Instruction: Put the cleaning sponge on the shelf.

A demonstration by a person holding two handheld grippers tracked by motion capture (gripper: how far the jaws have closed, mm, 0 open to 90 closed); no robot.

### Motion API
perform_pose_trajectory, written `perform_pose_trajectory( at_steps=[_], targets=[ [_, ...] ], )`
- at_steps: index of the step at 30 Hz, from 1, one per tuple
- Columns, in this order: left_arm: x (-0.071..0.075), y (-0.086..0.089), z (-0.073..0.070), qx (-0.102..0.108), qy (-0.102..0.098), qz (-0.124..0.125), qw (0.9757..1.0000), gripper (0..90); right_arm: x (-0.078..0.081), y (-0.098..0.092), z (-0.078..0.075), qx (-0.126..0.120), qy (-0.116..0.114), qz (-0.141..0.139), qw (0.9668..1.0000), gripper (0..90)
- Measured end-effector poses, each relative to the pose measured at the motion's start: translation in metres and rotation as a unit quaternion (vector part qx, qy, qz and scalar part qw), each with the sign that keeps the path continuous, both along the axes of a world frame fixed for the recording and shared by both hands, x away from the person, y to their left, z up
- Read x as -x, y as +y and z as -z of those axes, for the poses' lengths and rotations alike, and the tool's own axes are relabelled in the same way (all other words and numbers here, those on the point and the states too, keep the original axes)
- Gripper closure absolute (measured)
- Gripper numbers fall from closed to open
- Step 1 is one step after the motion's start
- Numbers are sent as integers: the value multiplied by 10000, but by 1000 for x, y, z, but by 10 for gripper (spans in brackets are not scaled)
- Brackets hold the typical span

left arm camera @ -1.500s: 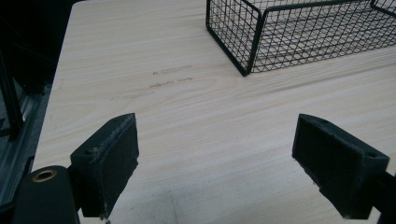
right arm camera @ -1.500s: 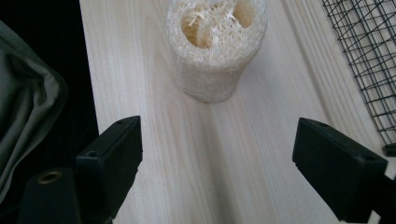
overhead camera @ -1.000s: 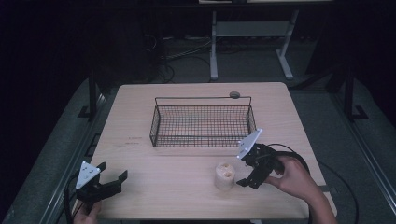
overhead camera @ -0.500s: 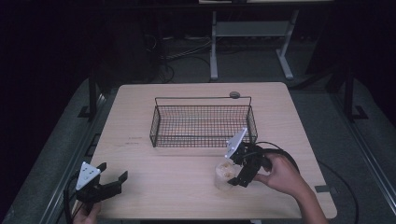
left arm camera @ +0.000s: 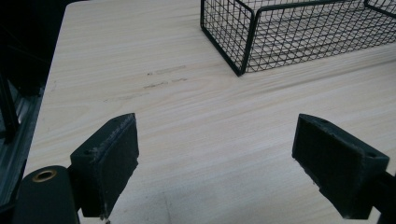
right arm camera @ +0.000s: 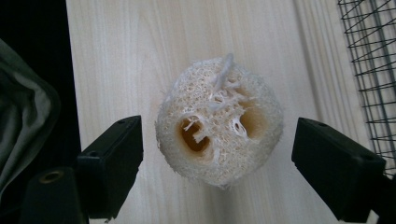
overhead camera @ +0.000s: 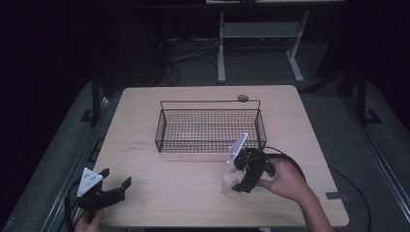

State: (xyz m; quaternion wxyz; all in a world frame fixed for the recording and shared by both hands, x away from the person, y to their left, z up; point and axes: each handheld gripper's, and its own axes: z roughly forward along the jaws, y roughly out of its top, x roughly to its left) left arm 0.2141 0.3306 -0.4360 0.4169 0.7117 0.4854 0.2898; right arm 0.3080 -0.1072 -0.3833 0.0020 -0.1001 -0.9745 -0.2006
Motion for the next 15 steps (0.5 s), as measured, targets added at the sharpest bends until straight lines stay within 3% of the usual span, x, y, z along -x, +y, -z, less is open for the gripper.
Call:
perform_pose_trajectory(
  at_steps=[15],
  targets=[
    [0,1,0,1,1,-4,10000,138,-2,5,5,100,87,-5,9999,272]
  ],
)
